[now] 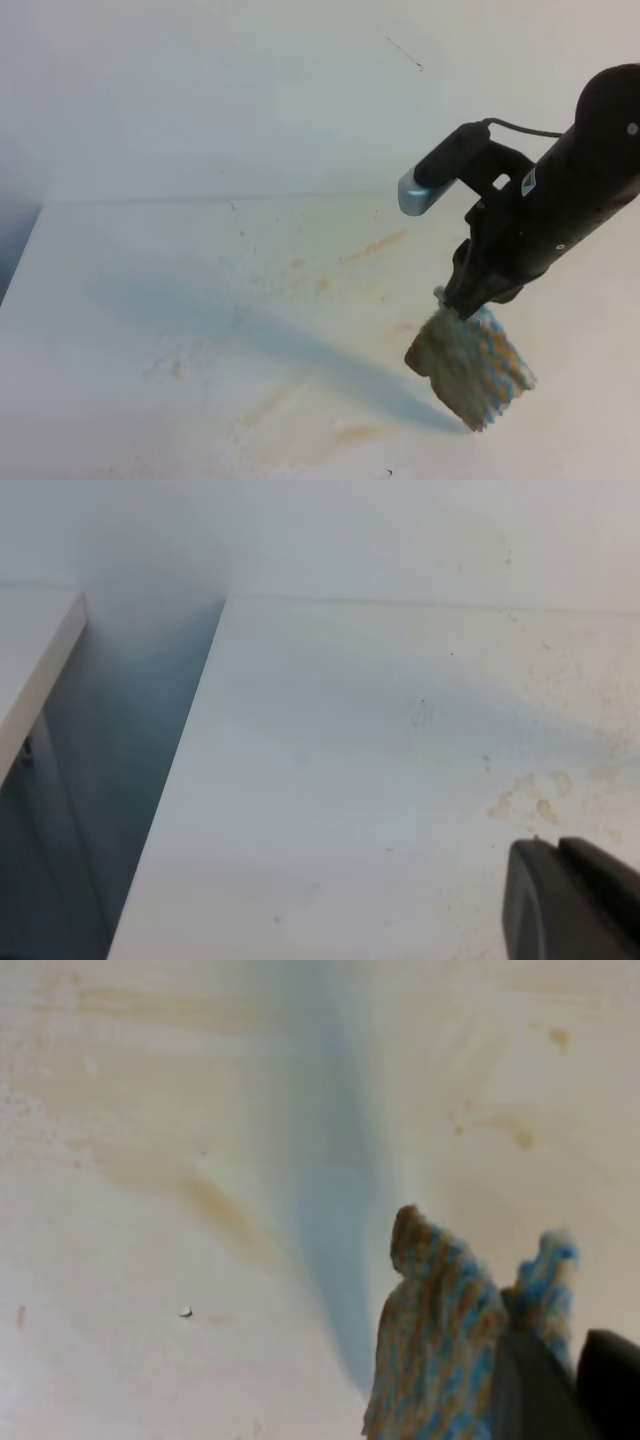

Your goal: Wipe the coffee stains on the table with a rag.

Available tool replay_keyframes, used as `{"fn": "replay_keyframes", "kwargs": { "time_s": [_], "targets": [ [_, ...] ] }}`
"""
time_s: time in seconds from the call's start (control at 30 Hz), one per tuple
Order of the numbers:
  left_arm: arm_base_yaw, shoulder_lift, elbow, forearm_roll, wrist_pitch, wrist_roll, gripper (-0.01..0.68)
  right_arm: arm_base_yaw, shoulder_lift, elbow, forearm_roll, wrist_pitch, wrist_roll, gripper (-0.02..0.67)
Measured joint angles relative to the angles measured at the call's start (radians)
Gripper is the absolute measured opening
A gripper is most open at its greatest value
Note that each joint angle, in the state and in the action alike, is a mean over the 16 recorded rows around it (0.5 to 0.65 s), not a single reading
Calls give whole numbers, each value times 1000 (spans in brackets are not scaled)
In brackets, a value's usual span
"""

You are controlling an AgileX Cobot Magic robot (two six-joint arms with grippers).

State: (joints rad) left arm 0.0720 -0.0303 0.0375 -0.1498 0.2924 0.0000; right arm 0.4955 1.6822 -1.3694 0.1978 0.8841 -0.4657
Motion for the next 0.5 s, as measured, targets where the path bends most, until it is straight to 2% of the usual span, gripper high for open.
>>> {"fn": "replay_keyframes", "kwargs": {
  "time_s": [0.17,0.27,0.37,0.5],
  "targets": [
    [0,0,0,0,0,0,0,0,-5,0,-8,24,35,247],
    [0,0,0,0,0,0,0,0,-29,0,-18,31,52,275],
    [0,0,0,0,0,0,0,0,-73,0,-38,39,70,260],
    [0,0,0,0,0,0,0,0,-167,0,-84,57,101,184]
  ]
}}
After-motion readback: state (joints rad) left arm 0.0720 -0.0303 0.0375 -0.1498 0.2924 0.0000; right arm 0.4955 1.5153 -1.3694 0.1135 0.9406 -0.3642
